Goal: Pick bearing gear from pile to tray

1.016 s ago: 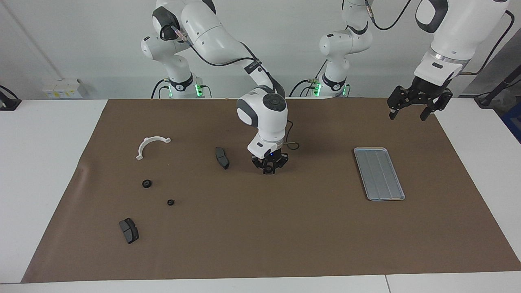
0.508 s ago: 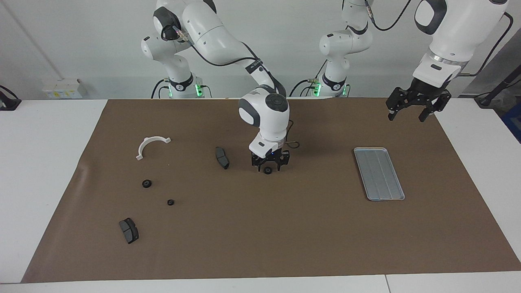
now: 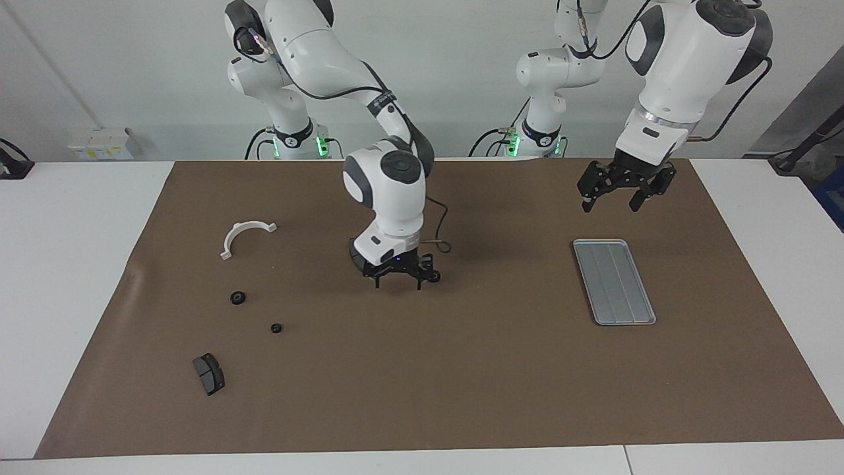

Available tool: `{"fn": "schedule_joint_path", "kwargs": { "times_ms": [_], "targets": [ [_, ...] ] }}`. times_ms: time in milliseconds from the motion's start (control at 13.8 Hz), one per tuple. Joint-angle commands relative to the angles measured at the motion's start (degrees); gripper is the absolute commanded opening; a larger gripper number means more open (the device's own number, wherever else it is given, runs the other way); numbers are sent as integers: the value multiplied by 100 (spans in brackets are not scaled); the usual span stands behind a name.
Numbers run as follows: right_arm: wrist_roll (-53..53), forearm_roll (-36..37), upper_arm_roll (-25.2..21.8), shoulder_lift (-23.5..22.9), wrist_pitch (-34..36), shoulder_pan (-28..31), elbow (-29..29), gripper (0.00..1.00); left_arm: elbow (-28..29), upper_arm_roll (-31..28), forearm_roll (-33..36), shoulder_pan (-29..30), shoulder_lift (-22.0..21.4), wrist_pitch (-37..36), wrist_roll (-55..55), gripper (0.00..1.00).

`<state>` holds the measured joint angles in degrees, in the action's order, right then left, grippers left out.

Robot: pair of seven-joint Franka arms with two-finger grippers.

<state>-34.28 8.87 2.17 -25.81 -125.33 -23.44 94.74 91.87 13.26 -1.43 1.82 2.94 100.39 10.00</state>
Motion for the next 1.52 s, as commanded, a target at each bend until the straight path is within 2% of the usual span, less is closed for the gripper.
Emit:
{"fn": "schedule_joint_path", "kwargs": {
  "times_ms": [0,363,508,726,871,1161,1379,1451],
  "targets": [
    [797,1,82,629,-53,664,877,100,15,-69,-7,-68,-13,138,2,100],
    [2079,0,91,937,-271,1604,1625,100,138,-69,-7,-331,110,375,72,100],
    [2784,-52,91,964,-534,1983,1819,100,374,-69,-15,-454,111,638,194,100],
    [3444,-61,91,1025,-562,2370,1995,100,752,-69,-7,-770,128,1288,686,100],
    [3787,-70,99,1052,-588,2624,2092,100,894,-69,-7,-963,189,1421,818,100],
    [4605,-650,91,1061,-949,2950,2303,100,1280,-78,-7,-1227,181,1711,845,100],
    [4658,-650,91,1061,-1228,3030,2504,93,1789,-78,2,-1552,189,2430,1414,100],
    [4720,-650,91,1043,-1430,3065,2566,87,1930,-87,11,-1701,216,2685,1573,100]
  ]
}}
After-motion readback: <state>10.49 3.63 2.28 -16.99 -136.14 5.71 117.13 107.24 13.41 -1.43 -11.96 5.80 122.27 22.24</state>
